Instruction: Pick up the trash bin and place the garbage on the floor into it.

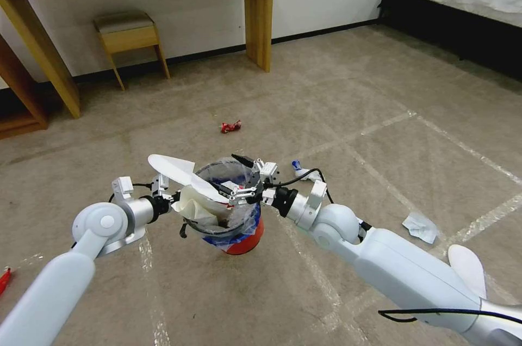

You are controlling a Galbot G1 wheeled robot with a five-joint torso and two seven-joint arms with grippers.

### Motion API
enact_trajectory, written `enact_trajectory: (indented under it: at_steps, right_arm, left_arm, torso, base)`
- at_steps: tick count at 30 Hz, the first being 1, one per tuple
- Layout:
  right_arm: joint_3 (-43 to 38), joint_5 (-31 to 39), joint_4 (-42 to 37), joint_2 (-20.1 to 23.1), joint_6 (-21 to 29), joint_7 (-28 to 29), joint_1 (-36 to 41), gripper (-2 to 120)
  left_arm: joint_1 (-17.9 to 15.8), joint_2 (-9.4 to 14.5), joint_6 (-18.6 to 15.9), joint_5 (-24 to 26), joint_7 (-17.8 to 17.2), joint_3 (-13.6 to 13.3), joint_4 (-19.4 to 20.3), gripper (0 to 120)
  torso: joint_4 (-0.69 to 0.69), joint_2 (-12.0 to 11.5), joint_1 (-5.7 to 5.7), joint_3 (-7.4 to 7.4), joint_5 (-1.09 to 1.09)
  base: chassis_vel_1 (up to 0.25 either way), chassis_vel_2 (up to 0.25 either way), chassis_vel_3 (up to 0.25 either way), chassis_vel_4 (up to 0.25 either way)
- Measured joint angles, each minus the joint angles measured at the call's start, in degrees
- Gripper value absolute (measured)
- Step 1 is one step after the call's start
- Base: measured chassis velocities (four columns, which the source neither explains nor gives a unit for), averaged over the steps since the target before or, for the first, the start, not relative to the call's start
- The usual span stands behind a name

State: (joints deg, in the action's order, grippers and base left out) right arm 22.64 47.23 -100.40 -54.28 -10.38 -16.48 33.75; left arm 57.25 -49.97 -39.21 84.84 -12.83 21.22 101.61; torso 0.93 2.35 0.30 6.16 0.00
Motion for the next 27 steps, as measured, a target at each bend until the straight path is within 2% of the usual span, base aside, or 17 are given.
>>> enact_trajectory:
  at_steps: [8,13,18,24,26,27]
  right_arm:
    - [-3.8,0.5,-0.6,1.0,0.0,0.4,0.1,100]
    - [-9.3,0.1,-0.6,2.4,0.5,0.7,2.0,100]
    - [-16.2,-2.2,-1.1,3.5,0.6,0.4,7.6,100]
    - [-21.1,-4.4,-1.5,4.2,0.6,-0.3,12.3,100]
    - [-26.9,-6.3,-1.4,5.2,0.6,-1.2,17.9,100]
    - [-26.9,-6.3,-1.4,5.2,0.6,-1.2,17.9,100]
  left_arm:
    - [1.7,-0.1,0.1,-1.5,-0.1,1.0,0.5,1]
    - [2.8,0.8,0.4,-3.3,-0.8,2.1,0.8,1]
    - [3.3,2.3,0.6,-4.4,-1.7,2.6,1.4,1]
    - [3.9,2.8,0.6,-4.9,-1.8,3.2,1.3,1]
    - [5.2,3.7,0.6,-6.1,-1.2,4.3,0.8,1]
    - [5.2,3.7,0.6,-6.1,-1.2,4.3,0.8,1]
  torso:
    - [-0.01,0.0,0.00,0.00,0.00]
    - [0.00,0.0,0.00,0.00,-0.01]
    - [0.00,0.0,0.00,0.00,0.01]
    - [0.01,0.0,0.00,0.00,-0.01]
    - [0.00,0.0,0.00,0.00,0.00]
    - [0.00,0.0,0.00,0.00,0.00]
  base:
    - [0.000,0.000,0.000,0.000]
    - [0.000,0.000,0.000,0.000]
    - [0.000,0.000,0.000,0.000]
    - [0.000,0.000,0.000,0.000]
    - [0.000,0.000,0.000,0.000]
    - [0.000,0.000,0.000,0.000]
